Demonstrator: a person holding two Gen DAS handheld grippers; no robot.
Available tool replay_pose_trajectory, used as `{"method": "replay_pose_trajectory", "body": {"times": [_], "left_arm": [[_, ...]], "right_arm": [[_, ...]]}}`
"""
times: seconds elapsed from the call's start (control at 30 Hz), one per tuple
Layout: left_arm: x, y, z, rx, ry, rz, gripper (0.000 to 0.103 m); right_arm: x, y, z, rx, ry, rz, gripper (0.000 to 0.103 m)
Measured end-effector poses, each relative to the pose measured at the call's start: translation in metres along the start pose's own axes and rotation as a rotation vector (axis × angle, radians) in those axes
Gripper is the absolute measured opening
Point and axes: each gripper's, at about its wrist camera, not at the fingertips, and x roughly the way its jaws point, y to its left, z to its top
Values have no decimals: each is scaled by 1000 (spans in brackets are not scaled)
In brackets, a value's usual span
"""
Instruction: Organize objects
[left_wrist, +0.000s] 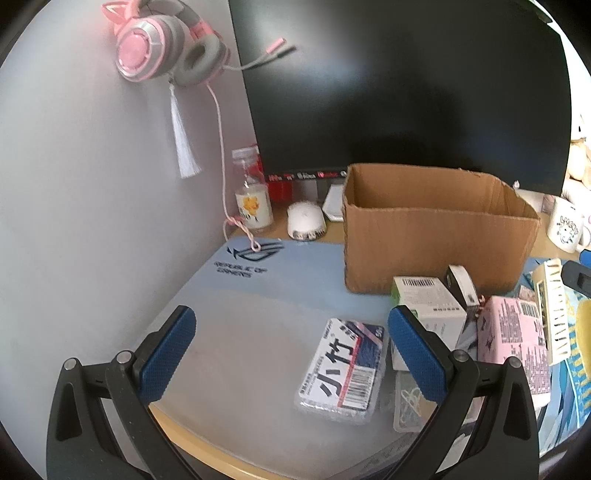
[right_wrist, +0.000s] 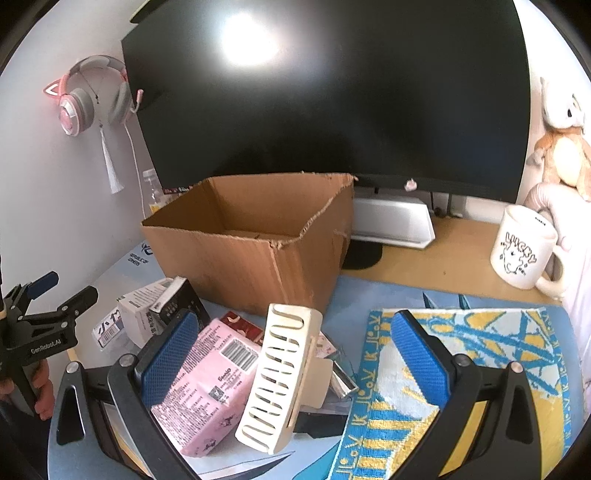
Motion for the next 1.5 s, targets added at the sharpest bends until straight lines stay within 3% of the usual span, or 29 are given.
{"method": "replay_pose_trajectory", "body": {"times": [0.23, 0.83, 1.07, 1.5], "left_arm": [[9, 0, -5, -4, 60, -61, 103], [38, -3, -17, 11, 213, -115, 103], [49, -3, -22, 11, 277, -99, 103], [59, -3, -24, 3, 310, -96, 103]], "right_arm": [[8, -6, -3, 23, 42, -1, 103], [27, -12, -6, 34, 138, -27, 103], [35, -15, -8, 39, 182, -54, 103], [37, -4, -10, -11, 196, -35, 103]]}}
